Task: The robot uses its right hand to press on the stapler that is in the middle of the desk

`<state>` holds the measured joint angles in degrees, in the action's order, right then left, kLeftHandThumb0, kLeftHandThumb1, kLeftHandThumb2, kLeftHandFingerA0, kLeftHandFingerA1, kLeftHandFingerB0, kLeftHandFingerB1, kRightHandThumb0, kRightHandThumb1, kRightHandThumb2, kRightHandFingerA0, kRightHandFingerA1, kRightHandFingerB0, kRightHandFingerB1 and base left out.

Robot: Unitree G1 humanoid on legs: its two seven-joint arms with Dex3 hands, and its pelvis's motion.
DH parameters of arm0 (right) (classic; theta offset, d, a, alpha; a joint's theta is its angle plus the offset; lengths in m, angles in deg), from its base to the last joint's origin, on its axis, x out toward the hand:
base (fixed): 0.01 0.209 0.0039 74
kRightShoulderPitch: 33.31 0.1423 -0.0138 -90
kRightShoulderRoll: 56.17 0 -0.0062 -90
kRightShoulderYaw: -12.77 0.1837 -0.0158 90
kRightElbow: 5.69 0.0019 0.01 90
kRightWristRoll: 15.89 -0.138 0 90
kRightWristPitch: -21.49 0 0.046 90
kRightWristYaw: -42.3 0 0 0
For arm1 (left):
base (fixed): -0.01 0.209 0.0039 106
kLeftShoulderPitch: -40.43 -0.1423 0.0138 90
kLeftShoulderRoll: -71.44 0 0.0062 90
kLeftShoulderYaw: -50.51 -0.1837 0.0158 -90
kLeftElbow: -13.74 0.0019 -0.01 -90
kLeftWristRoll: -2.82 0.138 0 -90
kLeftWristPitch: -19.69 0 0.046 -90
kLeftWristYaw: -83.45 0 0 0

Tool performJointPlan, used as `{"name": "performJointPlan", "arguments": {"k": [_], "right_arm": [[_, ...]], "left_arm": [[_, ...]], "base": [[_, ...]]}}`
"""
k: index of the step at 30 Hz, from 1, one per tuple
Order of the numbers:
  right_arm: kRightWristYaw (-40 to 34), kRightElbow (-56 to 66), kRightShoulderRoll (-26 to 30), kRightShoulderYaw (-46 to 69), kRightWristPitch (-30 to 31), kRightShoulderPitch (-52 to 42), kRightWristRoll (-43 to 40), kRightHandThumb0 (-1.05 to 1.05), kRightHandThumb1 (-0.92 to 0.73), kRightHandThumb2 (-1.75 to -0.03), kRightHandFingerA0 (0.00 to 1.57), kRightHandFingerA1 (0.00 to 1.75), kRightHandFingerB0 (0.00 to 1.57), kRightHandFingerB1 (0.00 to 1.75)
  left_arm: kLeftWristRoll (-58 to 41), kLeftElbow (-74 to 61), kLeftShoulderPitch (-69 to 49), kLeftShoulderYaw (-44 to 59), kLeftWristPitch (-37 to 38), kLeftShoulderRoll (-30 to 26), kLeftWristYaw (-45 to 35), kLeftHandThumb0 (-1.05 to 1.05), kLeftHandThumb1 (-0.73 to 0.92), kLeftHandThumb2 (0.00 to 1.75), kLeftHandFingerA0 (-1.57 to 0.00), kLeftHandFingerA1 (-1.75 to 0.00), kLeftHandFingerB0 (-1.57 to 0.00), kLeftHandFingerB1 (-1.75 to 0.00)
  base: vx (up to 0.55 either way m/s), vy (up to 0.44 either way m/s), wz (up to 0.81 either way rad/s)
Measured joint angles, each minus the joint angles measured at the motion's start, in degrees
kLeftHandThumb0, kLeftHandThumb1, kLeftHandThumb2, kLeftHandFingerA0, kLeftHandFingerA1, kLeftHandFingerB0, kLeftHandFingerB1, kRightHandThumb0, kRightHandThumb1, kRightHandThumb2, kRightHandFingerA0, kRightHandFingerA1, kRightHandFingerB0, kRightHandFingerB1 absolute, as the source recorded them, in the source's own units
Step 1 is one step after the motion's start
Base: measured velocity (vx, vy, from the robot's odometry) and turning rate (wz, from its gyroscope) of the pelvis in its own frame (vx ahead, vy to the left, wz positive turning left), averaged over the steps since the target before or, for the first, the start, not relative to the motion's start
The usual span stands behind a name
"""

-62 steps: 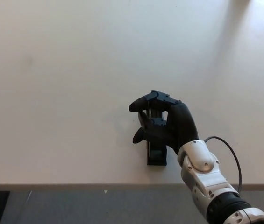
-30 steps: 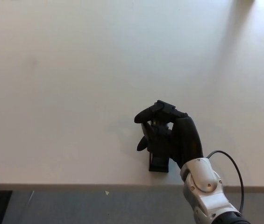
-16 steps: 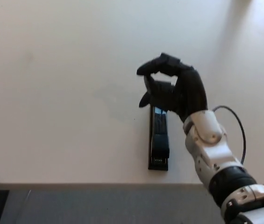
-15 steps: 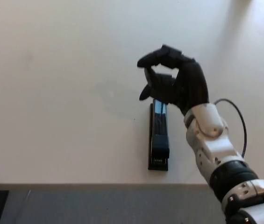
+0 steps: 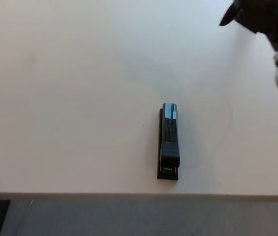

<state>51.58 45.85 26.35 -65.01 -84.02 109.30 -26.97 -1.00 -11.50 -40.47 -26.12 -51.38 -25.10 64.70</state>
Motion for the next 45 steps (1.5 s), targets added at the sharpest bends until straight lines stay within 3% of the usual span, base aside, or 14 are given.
{"name": "performJointPlan", "arguments": {"k": [6, 8, 9, 10, 11, 14, 15, 17, 21, 22, 24, 29, 36, 45], "right_arm": [[2.4, 1.9, 10.3, 6.3, 2.5, -5.3, -1.8, 0.06, -0.67, -1.02, 1.17, 1.33, 0.80, 1.11], [3.4, -0.1, 14.2, 9.3, 2.7, -7.4, -2.7, 0.06, -0.62, -0.99, 1.19, 1.26, 0.87, 1.09], [3.9, -1.5, 16.0, 10.7, 2.7, -8.5, -3.0, 0.06, -0.92, -1.45, 1.35, 1.38, 0.97, 1.19], [4.2, -2.9, 17.6, 12.0, 2.7, -9.4, -3.3, 0.02, -0.67, -0.95, 1.18, 1.31, 0.84, 1.15], [4.5, -4.4, 19.2, 13.3, 2.7, -10.2, -3.6, -0.01, -0.69, -0.93, 1.17, 1.32, 0.79, 1.18], [5.5, -10.9, 25.5, 18.1, 2.6, -14.6, -4.6, 0.05, -0.72, -0.90, 1.15, 1.23, 0.75, 1.21], [5.5, -13.0, 27.7, 19.9, 2.3, -16.6, -4.9, 0.06, -0.71, -0.90, 1.14, 1.21, 0.77, 1.18], [5.4, -16.1, 31.1, 22.5, 1.3, -20.6, -5.1, -0.02, -0.77, -0.78, 1.12, 1.19, 0.74, 1.19], [5.2, -21.3, 35.7, 28.3, -0.5, -28.5, -5.8, -0.05, -0.70, -0.84, 1.15, 1.34, 0.73, 1.27], [5.2, -22.7, 36.4, 29.7, -1.1, -30.5, -6.2, 0.11, -0.62, -1.14, 1.32, 1.30, 0.90, 1.08], [5.4, -25.7, 37.1, 31.8, -2.5, -33.9, -6.9, -0.03, -0.72, -0.88, 1.15, 1.33, 0.73, 1.25], [5.2, -31.9, 36.3, 33.5, -4.7, -40.6, -7.6, -0.08, -0.74, -0.72, 1.16, 1.31, 0.72, 1.27], [1.2, -37.0, 29.6, 30.3, -4.9, -47.1, -6.7, -0.15, -0.80, -0.72, 1.04, 1.40, 0.73, 1.33], [-6.1, -39.0, 24.5, 15.9, -1.4, -49.5, -0.2, -0.16, -0.78, -0.63, 0.97, 1.14, 0.68, 0.51]], "left_arm": [[0.0, -0.1, 0.5, 0.1, -0.1, 0.0, 0.0, -0.38, 0.92, 0.99, 0.00, -0.38, -0.03, -0.32], [0.0, -0.1, 0.5, 0.1, -0.1, -0.1, -0.1, -0.19, 0.87, 1.29, 0.00, -0.48, 0.00, -0.48], [0.0, 0.0, 0.5, 0.1, -0.1, -0.1, -0.1, -0.19, 0.86, 1.28, -0.01, -0.49, 0.00, -0.48], [0.0, 0.0, 0.5, 0.1, -0.1, -0.1, 0.0, -0.19, 0.87, 1.29, 0.00, -0.48, 0.00, -0.48], [0.0, 0.0, 0.5, 0.1, -0.2, -0.1, 0.0, -0.37, 0.92, 0.95, -0.04, -0.36, -0.03, -0.32], [0.0, 0.2, 0.6, 0.2, -0.3, -0.2, 0.0, -0.38, 0.92, 0.99, 0.00, -0.38, -0.04, -0.33], [0.0, 0.2, 0.6, 0.1, -0.4, -0.3, 0.0, -0.19, 0.87, 1.29, 0.00, -0.48, 0.00, -0.48], [0.0, 0.2, 0.5, 0.2, -0.5, -0.5, 0.0, -0.37, 0.92, 0.99, 0.00, -0.38, -0.04, -0.34], [0.1, 0.3, 0.4, 0.2, -0.7, -0.7, 0.0, -0.38, 0.92, 0.93, -0.04, -0.36, -0.04, -0.32], [0.1, 0.3, 0.4, 0.1, -0.7, -0.7, 0.0, -0.38, 0.92, 0.93, -0.04, -0.36, -0.04, -0.32], [0.2, 0.4, 0.3, -0.1, -0.8, -1.0, 0.0, -0.19, 0.86, 1.29, 0.00, -0.48, 0.00, -0.48], [0.3, 0.4, 0.0, -0.3, -0.9, -1.7, 0.1, -0.40, 0.92, 0.94, -0.04, -0.36, -0.04, -0.32], [0.2, 0.6, -0.1, -0.1, -1.3, -1.7, 0.0, -0.35, 0.92, 1.02, -0.01, -0.37, 0.00, -0.32], [0.2, 0.7, -0.1, 0.0, -1.3, -1.7, -0.1, -0.35, 0.92, 1.02, -0.01, -0.37, -0.01, -0.33]], "base": [[0.00, 0.000, 0.00], [0.00, 0.000, 0.00], [0.00, 0.000, 0.00], [0.00, 0.000, 0.00], [0.00, 0.000, 0.00], [0.00, 0.000, 0.00], [0.00, 0.000, 0.00], [0.00, 0.000, 0.00], [0.00, 0.000, 0.00], [0.00, 0.000, 0.00], [0.00, 0.000, 0.00], [0.00, 0.000, 0.00], [0.00, 0.000, 0.00], [0.00, 0.000, 0.00]]}}
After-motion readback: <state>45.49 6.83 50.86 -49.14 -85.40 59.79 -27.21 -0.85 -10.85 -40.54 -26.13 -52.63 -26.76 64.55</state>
